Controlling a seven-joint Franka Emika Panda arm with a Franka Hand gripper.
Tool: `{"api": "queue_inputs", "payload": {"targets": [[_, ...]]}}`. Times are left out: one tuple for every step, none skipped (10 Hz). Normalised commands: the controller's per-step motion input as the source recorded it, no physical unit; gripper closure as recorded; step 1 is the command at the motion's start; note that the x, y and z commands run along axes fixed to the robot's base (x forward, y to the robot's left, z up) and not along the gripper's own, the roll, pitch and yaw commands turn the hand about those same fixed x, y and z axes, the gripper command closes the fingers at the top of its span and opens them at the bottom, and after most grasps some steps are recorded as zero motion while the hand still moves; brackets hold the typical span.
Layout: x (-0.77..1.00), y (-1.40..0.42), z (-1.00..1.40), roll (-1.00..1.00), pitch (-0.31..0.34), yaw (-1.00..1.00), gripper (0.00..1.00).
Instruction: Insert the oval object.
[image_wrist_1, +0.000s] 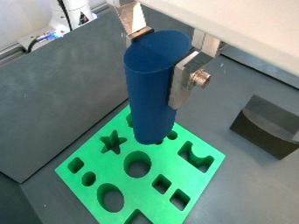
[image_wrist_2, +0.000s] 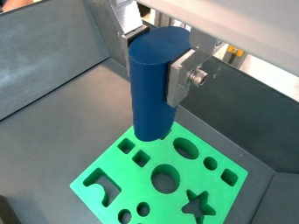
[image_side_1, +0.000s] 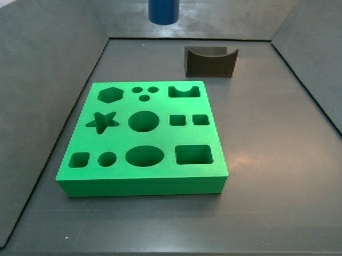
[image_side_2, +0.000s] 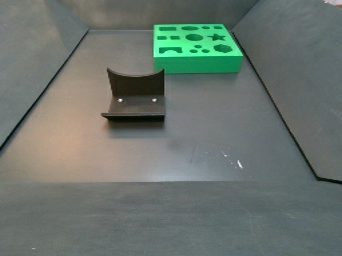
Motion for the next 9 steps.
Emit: {"api": "queue_inputs", "payload": {"targets": [[-0.07,-0.77,-0.72,0.02,-0.111,-0.45,1.00],[-0.19,-0.58,-0.95,0.08,-0.226,-0.70,1.00],[-0.17,-0.51,-0.94,0.09,-0.210,-0.76,1.00],[-0.15,-0.45,-0.93,0.08,-0.189,-0.81,1.00],[-0.10,-0.29,-0.91,0.07,-0.139,-0.92,1.00],[-0.06,-0.21,-0.86,0.06,-0.100,-0.97,1.00],[-0.02,-0.17,-0.78,0.05,-0.073,-1.00,1.00],[0.00,-0.13,-0.63,0.03,0.000,-1.00,1.00],[0.00,-0.08,-0.60,0.03,0.000,-1.00,1.00]]}}
